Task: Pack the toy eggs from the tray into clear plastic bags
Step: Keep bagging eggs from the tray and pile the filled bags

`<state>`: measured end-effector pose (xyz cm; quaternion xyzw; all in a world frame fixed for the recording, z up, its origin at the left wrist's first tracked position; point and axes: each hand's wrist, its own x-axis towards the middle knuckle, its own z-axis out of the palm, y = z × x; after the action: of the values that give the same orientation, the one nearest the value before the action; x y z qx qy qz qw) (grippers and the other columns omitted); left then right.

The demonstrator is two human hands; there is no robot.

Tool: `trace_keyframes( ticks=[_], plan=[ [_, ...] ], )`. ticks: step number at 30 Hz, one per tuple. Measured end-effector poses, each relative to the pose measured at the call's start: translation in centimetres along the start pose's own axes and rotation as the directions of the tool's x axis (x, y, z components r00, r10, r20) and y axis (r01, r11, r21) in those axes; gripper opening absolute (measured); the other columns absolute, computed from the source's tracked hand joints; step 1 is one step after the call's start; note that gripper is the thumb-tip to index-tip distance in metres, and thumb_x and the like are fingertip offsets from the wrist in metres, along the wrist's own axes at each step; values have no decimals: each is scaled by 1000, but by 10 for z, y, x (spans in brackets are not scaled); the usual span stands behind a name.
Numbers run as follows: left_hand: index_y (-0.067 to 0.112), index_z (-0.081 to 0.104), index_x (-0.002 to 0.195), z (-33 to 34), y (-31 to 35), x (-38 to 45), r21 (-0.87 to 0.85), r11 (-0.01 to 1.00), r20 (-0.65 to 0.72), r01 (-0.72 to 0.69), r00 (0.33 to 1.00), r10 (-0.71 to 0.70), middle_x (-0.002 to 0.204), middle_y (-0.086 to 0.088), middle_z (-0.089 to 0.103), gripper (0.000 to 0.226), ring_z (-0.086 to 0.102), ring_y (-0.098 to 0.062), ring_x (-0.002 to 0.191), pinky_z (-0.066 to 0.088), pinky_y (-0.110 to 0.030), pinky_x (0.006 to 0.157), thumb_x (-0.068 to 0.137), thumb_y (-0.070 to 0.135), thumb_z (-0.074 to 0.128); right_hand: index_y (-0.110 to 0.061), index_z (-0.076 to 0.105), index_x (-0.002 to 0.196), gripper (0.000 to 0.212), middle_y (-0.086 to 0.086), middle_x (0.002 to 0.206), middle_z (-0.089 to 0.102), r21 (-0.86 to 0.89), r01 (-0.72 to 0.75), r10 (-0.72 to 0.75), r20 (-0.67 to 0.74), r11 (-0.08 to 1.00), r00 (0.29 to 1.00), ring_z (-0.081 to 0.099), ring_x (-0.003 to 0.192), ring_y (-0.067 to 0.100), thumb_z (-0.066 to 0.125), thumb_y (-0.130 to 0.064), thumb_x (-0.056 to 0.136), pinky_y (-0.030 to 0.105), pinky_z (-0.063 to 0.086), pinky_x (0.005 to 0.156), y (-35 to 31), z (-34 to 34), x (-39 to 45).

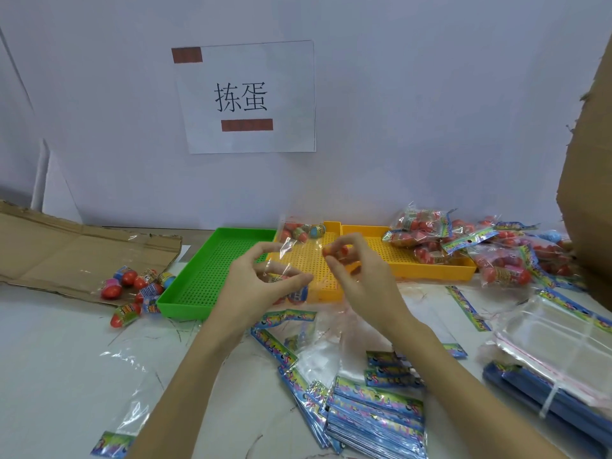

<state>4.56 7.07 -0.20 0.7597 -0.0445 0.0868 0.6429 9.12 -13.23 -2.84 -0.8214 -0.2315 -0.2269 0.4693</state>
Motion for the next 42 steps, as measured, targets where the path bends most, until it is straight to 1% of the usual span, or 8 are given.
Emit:
trace_keyframes(
  ticks=[4, 8, 13, 17, 21, 30, 37, 42],
  plan=[
    [30, 68, 119, 3, 0, -2, 88, 993, 57, -73, 996, 68, 87, 2, 81, 63, 57, -1, 56, 52, -18, 57, 63, 44, 94, -26, 52, 107, 11, 10, 78, 60, 255, -11, 57, -173, 967, 983, 58, 69, 24, 62, -28, 103, 36, 47, 57, -22, -20, -2],
    [35, 65, 117, 10, -1, -5, 133, 979, 149, -153, 980, 133, 90, 3, 82, 61, 61, -12, 60, 54, -27, 63, 65, 48, 93, -28, 54, 124, 32, -8, 94, 67, 275, 61, 12, -255, 959, 967, 66, 77, 13, 71, -23, 98, 28, 56, 61, -43, -35, -6],
    [37, 64, 122, 19, -6, -6, 153, 953, 173, -262, 956, 235, 98, 4, 80, 56, 74, -17, 81, 57, -43, 70, 75, 35, 95, -30, 65, 122, 36, -19, 108, 67, 24, 85, -83, -61, 996, 995, 69, 63, 15, 78, -16, 92, 35, 57, 59, -48, -38, -11],
    [40, 61, 127, 20, -7, -7, 167, 935, 153, -313, 945, 289, 101, 10, 79, 56, 74, -13, 83, 55, -25, 68, 79, 35, 90, -33, 66, 130, 41, -13, 118, 65, 18, 67, -68, 36, 998, 997, 70, 68, 10, 75, -15, 94, 21, 51, 61, -47, -39, -13],
    [32, 63, 127, 22, -7, -7, 191, 923, 141, -335, 940, 312, 101, 15, 78, 54, 76, -9, 85, 59, -25, 73, 81, 29, 90, -33, 71, 125, 33, -9, 116, 60, 62, 30, -35, 82, 998, 996, 68, 70, 13, 68, -15, 98, 30, 56, 65, -48, -35, -13],
    [29, 65, 125, 29, -11, -7, 292, 870, 132, -397, 918, 375, 91, 13, 75, 43, 71, -7, 75, 54, -21, 69, 87, 33, 85, -27, 73, 109, 14, -20, 99, 68, -61, 163, -164, -11, 985, 986, 62, 54, 10, 67, -17, 100, 16, 47, 56, -46, -32, -17],
    [32, 61, 121, 41, -6, -10, 279, 871, 187, -405, 912, 364, 88, 20, 73, 31, 69, -4, 76, 48, -14, 66, 95, 36, 77, -17, 72, 105, 15, -9, 101, 67, -118, 173, -170, 35, 978, 985, 62, 78, 6, 58, -13, 104, 17, 49, 67, -41, -30, -16],
    [34, 65, 113, 47, 4, 8, 269, 927, 170, -263, 960, 223, 82, 15, 73, 23, 70, -11, 74, 58, -34, 74, 93, 26, 74, -28, 70, 106, 20, -15, 105, 68, 1, 100, -100, -78, 995, 992, 67, 65, 11, 58, -13, 104, 20, 51, 59, -38, -34, -13]
  ],
)
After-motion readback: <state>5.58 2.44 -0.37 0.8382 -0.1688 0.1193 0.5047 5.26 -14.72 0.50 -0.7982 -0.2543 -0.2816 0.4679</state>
